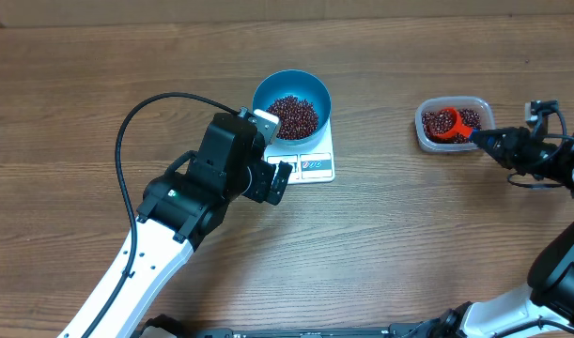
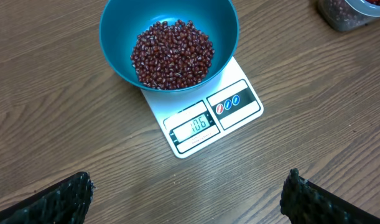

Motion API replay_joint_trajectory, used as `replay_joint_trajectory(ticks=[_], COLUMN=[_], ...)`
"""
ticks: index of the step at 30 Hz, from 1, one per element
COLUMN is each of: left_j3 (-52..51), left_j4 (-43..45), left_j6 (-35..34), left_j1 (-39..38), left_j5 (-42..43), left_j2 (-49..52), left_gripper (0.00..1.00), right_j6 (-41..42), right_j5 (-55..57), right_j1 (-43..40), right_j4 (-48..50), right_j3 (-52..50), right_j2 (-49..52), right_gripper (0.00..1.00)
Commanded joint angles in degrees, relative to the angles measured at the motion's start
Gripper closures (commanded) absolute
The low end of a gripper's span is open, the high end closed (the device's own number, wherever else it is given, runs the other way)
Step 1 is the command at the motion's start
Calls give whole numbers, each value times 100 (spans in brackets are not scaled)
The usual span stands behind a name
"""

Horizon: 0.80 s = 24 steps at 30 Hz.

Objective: Scoop item into bowl and weigh 150g on scale
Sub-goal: 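Scoop more beans from the tub with the right gripper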

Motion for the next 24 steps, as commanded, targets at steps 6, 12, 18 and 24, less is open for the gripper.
replay_joint_trajectory(ticks=[6, 12, 18, 24], left_j3=[-44, -44, -44, -44], left_j4=[2, 2, 2, 2], left_j6=[26, 26, 26, 26], left_j1=[22, 22, 22, 22], left_j5=[83, 83, 83, 83], left_j2=[24, 24, 24, 24], left_gripper=[0, 0, 0, 0], right_j6=[0, 0, 0, -2], right_j5=[-713, -772, -774, -1244], right_j1=[-85, -85, -85, -85], right_j4=[17, 17, 17, 24], right_j3=[-39, -39, -39, -39], right_j2=[11, 11, 11, 11], right_gripper=[96, 97, 96, 96])
